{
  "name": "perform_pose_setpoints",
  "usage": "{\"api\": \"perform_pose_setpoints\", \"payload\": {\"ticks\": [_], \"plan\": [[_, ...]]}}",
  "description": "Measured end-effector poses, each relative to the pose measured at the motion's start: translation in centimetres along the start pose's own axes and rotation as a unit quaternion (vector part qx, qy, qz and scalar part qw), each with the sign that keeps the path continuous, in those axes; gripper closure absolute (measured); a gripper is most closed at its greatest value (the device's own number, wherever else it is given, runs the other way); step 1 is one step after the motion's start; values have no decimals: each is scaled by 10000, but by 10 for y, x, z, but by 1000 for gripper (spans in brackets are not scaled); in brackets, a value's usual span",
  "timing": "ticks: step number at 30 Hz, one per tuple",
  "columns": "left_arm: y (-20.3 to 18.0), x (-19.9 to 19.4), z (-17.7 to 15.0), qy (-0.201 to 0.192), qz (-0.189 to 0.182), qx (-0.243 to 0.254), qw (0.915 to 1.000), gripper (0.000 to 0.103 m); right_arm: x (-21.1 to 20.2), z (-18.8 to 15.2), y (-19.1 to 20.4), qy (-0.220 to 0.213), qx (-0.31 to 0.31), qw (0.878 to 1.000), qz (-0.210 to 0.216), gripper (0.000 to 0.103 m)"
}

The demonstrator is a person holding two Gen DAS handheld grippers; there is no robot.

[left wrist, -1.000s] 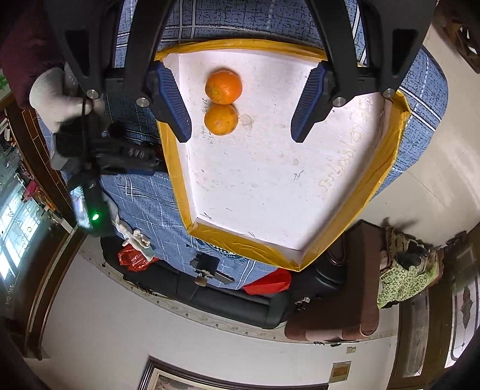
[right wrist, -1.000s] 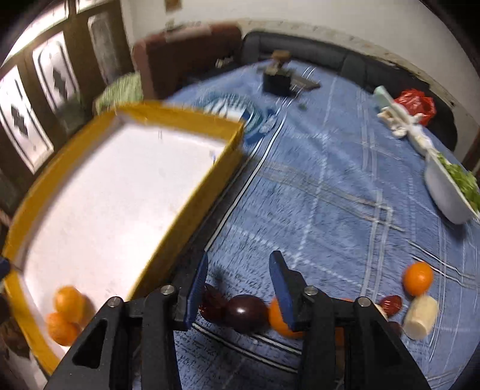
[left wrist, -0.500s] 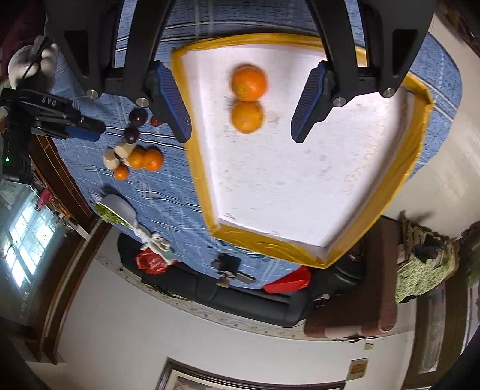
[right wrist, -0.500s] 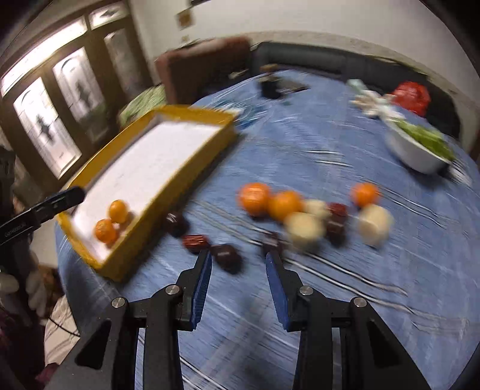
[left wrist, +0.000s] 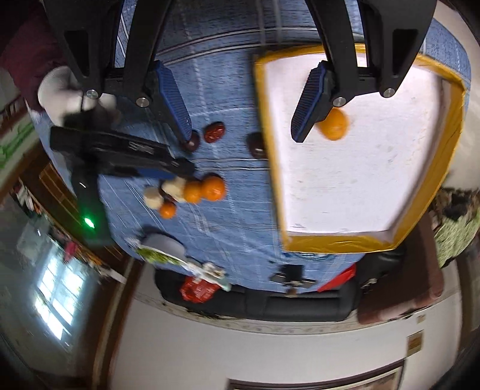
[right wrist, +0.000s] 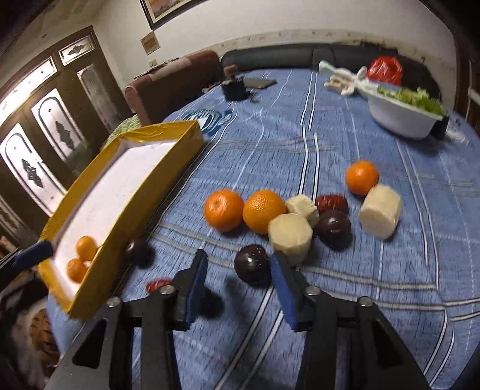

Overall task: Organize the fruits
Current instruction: 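Grasp a dried red date with the left gripper while the right gripper grasps a dark plum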

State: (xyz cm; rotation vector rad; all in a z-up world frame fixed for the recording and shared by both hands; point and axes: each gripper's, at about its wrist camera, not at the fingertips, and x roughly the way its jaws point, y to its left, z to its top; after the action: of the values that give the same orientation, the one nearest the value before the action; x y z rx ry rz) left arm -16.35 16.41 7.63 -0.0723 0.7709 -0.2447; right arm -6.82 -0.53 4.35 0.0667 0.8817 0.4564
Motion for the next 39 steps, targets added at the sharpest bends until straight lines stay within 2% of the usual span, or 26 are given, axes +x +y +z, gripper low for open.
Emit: {"api": "perform_pose_setpoints", "payload": {"ticks": [2,3,4,5,8,12,19,21,23,24,25,26,28,30,36,39], "plan": [[-13,9,-1,95,-80,241,9996,36,0,1,1,-48,-72,9999,-88,62],[-20,14,-1,155,-138,376,9991,39,-2,0,1,-91,-99,9998,-151,73],[-25,19,-1,219,-172,477,9985,46,-3,-1,-1,-119,-108,9997,-174,79],[-29,24,-1,281,-183,558,9979,52,-5,-2,-5,-147,-79,9998,-146,81],[-40,40,0,477,-112,758,9959,62,-6,-6,-18,-211,148,9996,78,81],[-45,60,4,648,-2,890,9939,64,-11,-6,-20,-321,145,9994,67,85],[-48,93,3,1046,183,1006,9892,64,-17,-5,-30,-401,431,9976,357,85],[-48,98,3,1054,274,1041,9886,64,-18,-5,-33,-388,536,9967,480,85],[-49,100,4,1092,193,1033,9884,64,-19,-4,-36,-376,625,9953,632,85],[-49,101,4,1086,183,1023,9886,68,-18,-4,-37,-346,675,9946,713,85],[-49,100,4,1064,190,1010,9890,81,-17,-4,-39,-333,751,9937,764,84],[-49,101,3,1074,232,1002,9889,86,-17,-4,-40,-318,782,9933,785,82],[-46,101,2,1028,199,928,9902,86,-16,-5,-40,-304,774,9938,745,65],[-45,98,0,989,195,881,9910,86,-11,-6,-36,-203,703,9946,736,59],[-36,82,-1,799,137,559,9951,86,1,-8,-23,-1,372,9977,563,59],[-31,69,0,659,125,440,9968,86,4,-8,-20,6,277,9984,484,64]]}}
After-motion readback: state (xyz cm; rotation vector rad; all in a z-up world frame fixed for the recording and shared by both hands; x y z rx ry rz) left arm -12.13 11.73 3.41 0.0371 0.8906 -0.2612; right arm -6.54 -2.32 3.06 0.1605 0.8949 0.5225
